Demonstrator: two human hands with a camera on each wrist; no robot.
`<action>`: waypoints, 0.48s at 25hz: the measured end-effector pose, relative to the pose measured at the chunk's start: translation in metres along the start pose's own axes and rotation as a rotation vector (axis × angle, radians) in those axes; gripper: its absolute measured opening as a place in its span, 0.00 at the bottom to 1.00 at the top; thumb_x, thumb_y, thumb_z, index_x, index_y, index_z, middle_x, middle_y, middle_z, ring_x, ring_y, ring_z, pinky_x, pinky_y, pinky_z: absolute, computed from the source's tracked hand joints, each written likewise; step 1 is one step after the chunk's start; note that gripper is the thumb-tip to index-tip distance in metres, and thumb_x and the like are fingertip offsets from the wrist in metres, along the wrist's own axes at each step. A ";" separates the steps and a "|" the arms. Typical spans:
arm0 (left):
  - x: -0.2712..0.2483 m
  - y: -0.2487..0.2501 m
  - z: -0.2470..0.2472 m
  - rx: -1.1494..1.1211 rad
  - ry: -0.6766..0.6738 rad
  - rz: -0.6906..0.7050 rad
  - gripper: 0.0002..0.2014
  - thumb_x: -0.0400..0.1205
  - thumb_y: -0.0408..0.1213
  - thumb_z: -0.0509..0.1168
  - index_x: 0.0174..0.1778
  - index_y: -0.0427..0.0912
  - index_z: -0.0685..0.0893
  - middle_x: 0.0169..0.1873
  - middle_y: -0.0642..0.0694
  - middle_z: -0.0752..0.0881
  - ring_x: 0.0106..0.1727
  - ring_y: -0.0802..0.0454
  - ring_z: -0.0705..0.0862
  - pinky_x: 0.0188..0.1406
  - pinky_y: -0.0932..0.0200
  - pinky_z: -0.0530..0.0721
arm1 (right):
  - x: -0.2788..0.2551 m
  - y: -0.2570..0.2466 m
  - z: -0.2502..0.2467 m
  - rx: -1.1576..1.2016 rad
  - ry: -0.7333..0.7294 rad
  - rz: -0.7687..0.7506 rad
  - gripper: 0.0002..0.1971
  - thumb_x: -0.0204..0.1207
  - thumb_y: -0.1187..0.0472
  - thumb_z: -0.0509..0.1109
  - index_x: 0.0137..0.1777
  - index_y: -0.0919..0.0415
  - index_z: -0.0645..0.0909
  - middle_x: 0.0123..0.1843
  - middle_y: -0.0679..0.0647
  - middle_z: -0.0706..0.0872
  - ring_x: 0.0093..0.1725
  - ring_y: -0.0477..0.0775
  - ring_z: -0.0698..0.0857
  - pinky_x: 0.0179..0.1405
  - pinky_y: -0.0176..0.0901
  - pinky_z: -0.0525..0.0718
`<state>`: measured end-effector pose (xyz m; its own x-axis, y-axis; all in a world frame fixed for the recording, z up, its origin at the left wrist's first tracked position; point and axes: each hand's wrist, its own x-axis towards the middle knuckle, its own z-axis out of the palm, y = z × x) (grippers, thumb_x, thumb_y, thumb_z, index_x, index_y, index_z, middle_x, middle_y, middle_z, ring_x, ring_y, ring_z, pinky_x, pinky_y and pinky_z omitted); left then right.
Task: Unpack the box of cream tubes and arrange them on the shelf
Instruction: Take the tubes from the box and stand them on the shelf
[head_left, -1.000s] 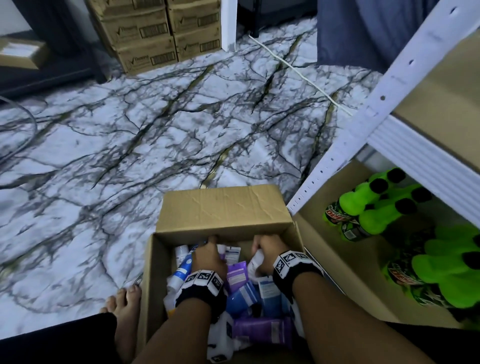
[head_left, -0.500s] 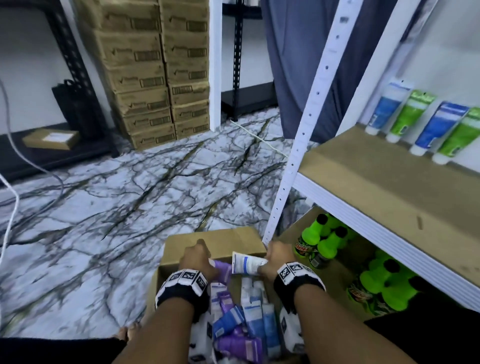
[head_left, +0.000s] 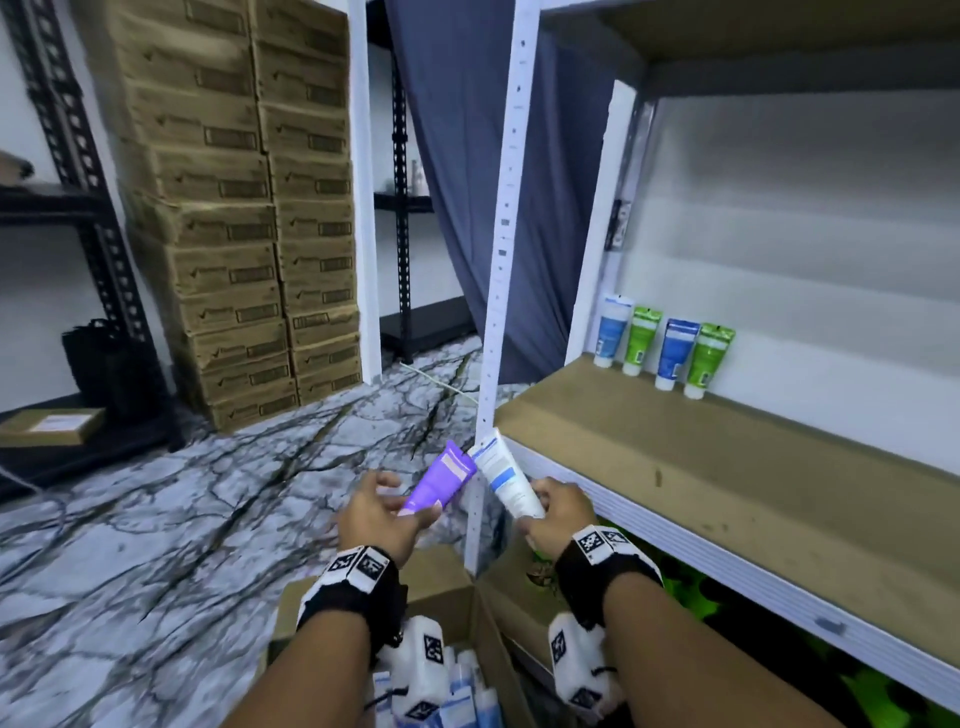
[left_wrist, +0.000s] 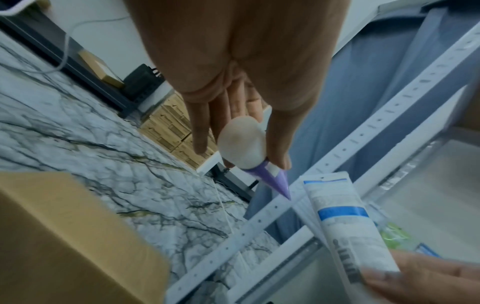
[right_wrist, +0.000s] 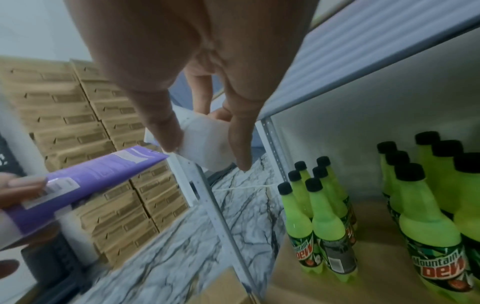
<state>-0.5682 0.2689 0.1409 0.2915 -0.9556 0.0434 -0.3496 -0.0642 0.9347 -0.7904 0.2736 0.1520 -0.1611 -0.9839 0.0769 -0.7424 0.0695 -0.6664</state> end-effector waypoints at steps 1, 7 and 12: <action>-0.001 0.009 0.005 -0.027 -0.020 0.039 0.32 0.62 0.42 0.84 0.61 0.47 0.81 0.39 0.46 0.89 0.40 0.46 0.89 0.42 0.54 0.86 | -0.003 -0.002 -0.011 0.052 0.038 -0.003 0.19 0.63 0.60 0.79 0.56 0.58 0.86 0.50 0.55 0.91 0.47 0.55 0.89 0.45 0.40 0.84; -0.005 0.066 0.035 -0.142 -0.136 0.261 0.23 0.67 0.41 0.80 0.58 0.47 0.86 0.45 0.48 0.91 0.50 0.45 0.89 0.57 0.48 0.85 | -0.009 -0.006 -0.068 0.267 0.214 0.038 0.20 0.61 0.61 0.84 0.52 0.55 0.84 0.47 0.50 0.91 0.43 0.49 0.88 0.45 0.38 0.84; -0.010 0.114 0.066 -0.285 -0.236 0.303 0.20 0.66 0.34 0.81 0.51 0.48 0.82 0.44 0.42 0.90 0.44 0.46 0.89 0.52 0.47 0.87 | -0.008 -0.001 -0.118 0.243 0.285 0.053 0.19 0.60 0.61 0.85 0.48 0.55 0.81 0.46 0.50 0.91 0.44 0.49 0.89 0.50 0.45 0.88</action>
<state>-0.6696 0.2525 0.2238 -0.0077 -0.9605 0.2781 -0.1194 0.2770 0.9534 -0.8649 0.3009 0.2401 -0.3948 -0.8924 0.2184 -0.5581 0.0440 -0.8286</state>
